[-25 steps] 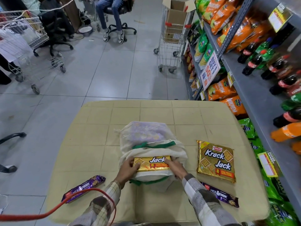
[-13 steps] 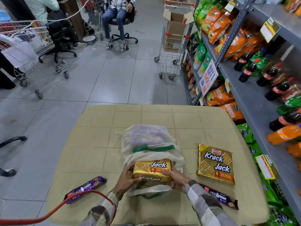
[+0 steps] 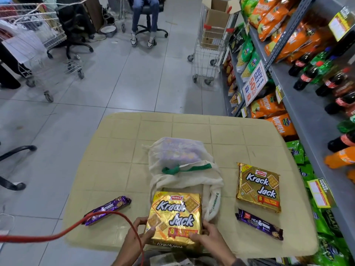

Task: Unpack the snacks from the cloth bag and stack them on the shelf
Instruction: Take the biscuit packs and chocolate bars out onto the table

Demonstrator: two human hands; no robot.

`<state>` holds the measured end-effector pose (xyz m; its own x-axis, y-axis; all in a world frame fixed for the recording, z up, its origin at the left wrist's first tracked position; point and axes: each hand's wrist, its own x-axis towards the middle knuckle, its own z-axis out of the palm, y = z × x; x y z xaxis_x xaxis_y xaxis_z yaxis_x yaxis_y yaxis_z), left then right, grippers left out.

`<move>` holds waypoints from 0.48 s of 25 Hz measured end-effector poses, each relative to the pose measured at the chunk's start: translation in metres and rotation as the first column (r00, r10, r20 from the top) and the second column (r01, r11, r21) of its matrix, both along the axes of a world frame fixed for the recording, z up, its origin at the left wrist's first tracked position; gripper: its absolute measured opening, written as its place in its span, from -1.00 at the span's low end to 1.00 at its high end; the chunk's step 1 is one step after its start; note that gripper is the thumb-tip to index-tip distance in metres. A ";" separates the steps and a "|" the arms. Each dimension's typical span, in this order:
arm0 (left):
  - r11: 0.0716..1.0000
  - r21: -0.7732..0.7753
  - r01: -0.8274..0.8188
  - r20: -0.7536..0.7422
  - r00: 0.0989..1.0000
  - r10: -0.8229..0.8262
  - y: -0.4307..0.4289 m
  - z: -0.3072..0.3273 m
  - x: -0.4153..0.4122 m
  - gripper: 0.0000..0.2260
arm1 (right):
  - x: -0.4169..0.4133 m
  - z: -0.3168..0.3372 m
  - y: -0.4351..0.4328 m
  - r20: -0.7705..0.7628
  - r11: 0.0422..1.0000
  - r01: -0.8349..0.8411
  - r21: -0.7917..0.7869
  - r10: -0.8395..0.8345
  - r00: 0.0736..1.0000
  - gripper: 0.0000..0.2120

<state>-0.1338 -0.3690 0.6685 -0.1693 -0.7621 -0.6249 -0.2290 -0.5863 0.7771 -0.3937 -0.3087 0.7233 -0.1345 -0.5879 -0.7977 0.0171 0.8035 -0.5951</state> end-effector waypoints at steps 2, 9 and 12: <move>0.999 -0.014 -0.045 0.031 0.998 0.046 0.007 0.010 0.018 -0.76 | 0.017 0.008 -0.001 -0.020 0.996 -0.067 -0.052 0.066 0.998 -0.62; 0.951 -0.218 -0.220 0.063 0.969 0.238 -0.039 0.047 0.057 -0.74 | 0.071 0.015 -0.093 -0.134 0.935 -0.246 -0.254 0.218 0.967 -0.54; 0.921 -0.297 -0.253 0.032 0.961 0.275 -0.086 0.042 0.077 -0.75 | 0.095 0.013 -0.165 -0.144 0.912 -0.288 -0.291 0.256 0.956 -0.60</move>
<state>-0.0567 -0.4553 0.7109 0.0999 -0.9215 -0.3753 -0.1580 -0.3871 0.9084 -0.2989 -0.4738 0.7363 -0.0041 -0.8256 -0.5643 -0.2491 0.5473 -0.7990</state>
